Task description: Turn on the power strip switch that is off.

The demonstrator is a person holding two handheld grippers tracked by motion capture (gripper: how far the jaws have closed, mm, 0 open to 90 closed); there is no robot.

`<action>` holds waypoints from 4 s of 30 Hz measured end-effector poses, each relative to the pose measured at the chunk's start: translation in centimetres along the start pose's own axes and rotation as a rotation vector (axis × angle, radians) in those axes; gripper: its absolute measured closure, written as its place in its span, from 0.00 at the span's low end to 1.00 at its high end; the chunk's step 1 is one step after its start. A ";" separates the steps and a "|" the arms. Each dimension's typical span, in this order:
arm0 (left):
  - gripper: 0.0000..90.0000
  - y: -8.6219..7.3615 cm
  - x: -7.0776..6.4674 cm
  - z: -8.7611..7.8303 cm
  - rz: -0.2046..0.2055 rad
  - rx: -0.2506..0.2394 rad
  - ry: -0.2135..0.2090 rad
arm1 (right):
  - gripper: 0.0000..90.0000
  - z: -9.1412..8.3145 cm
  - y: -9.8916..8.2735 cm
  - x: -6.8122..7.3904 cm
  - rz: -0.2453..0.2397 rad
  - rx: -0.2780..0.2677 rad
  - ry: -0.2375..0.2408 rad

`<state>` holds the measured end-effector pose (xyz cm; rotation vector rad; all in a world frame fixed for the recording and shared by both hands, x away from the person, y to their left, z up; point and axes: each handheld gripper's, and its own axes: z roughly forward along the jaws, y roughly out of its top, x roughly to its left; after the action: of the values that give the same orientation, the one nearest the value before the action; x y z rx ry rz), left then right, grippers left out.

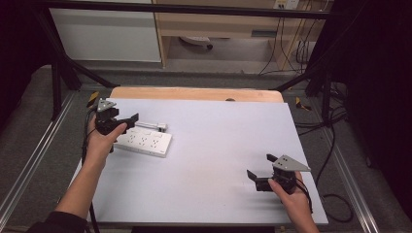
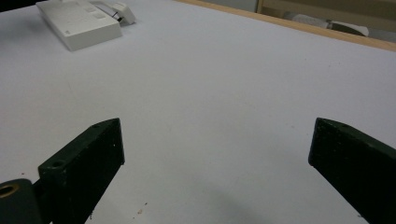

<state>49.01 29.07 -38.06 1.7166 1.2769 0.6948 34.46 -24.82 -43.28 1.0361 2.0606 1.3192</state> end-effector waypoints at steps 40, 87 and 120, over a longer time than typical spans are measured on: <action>0.68 -1.0 0.4 1.6 0.040 0.078 0.029 | 0.04 0.0 0.0 0.0 -0.006 0.003 0.004; 0.97 -3.4 1.6 2.8 0.019 0.146 0.000 | 0.04 0.0 -0.1 0.0 -0.004 0.011 0.006; 1.00 -4.2 1.2 3.0 0.044 0.162 -0.034 | 0.04 0.1 -0.1 0.1 -0.012 0.014 0.008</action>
<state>49.92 29.68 -43.22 1.8850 1.3048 0.5985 34.44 -24.74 -43.36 1.0239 2.0815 1.3072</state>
